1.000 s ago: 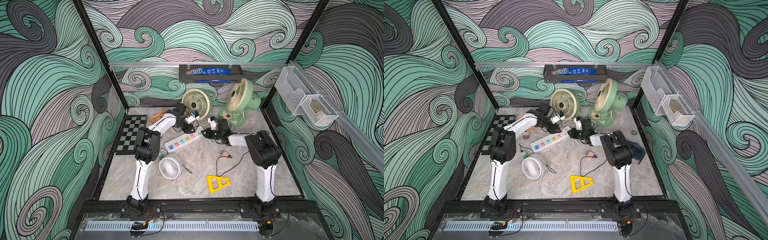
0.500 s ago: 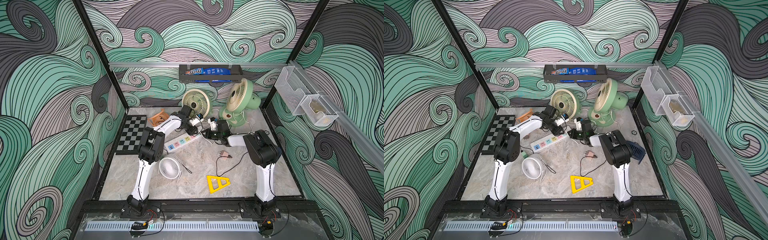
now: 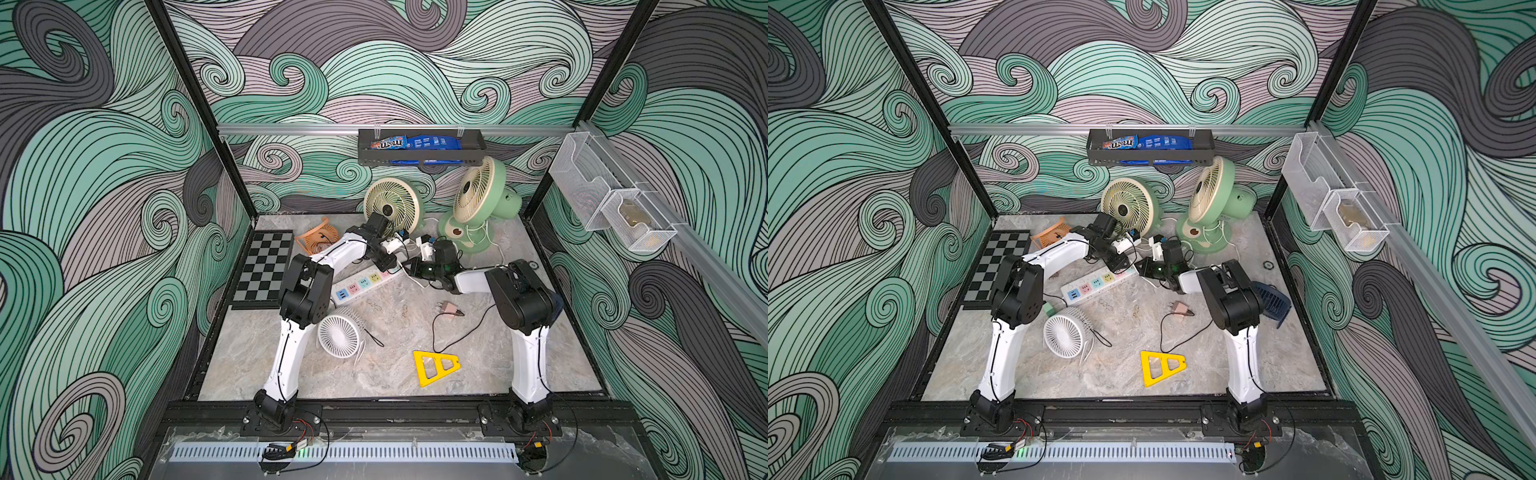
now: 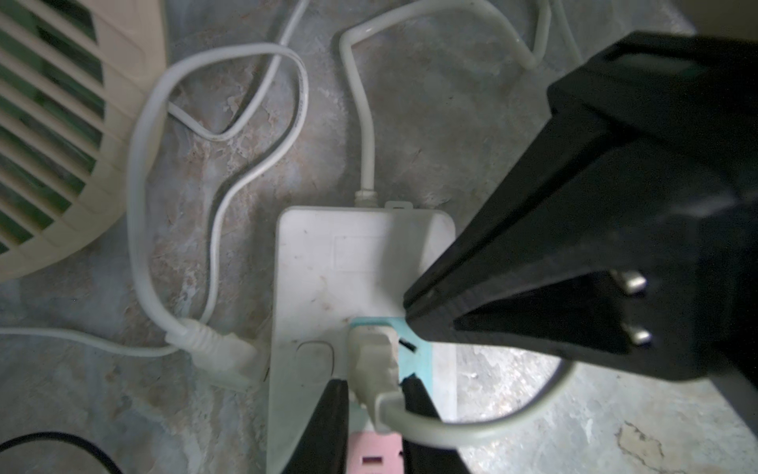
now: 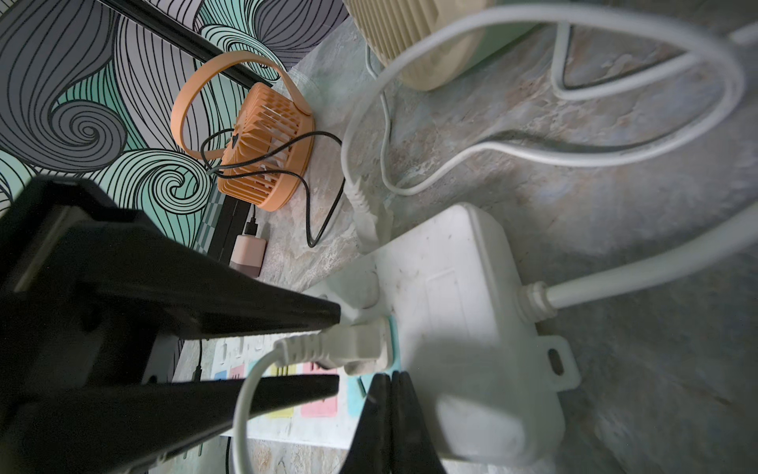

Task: Unplug the desk fan from the power strip
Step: Remove the plug from the socket.

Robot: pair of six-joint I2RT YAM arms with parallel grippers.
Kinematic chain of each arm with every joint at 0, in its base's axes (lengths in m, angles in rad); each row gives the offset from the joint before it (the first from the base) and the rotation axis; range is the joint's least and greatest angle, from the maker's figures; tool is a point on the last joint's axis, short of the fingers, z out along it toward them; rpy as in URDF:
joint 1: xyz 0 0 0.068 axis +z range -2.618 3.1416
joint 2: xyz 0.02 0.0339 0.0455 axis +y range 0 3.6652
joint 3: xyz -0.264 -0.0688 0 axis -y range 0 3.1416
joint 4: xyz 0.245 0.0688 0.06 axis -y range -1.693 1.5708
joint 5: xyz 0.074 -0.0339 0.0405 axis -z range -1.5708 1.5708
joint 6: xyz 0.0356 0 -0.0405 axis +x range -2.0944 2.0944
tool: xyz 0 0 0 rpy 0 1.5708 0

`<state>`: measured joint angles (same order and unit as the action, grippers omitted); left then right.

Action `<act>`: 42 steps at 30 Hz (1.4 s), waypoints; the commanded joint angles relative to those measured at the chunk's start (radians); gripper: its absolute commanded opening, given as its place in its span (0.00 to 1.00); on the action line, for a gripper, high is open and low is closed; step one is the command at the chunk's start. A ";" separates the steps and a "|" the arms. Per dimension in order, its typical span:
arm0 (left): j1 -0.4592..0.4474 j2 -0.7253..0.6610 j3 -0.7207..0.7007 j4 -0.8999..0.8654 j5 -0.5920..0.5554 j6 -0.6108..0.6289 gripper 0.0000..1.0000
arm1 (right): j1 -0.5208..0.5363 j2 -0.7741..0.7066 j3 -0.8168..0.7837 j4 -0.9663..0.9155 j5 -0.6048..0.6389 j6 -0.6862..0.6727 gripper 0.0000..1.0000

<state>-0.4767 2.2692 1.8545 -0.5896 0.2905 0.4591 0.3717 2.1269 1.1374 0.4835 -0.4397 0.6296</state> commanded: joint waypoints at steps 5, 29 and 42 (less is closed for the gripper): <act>-0.036 -0.023 -0.031 0.046 -0.098 0.032 0.10 | 0.005 0.026 -0.012 -0.053 0.054 0.003 0.08; -0.016 -0.018 0.000 0.006 -0.094 -0.040 0.00 | 0.017 0.047 -0.013 -0.091 0.097 0.018 0.08; -0.053 -0.082 -0.090 0.098 -0.186 0.038 0.00 | 0.017 0.048 -0.032 -0.078 0.096 0.021 0.08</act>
<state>-0.5354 2.2009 1.7302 -0.4553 0.0978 0.5064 0.3832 2.1319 1.1435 0.4896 -0.3740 0.6434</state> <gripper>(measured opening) 0.141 0.082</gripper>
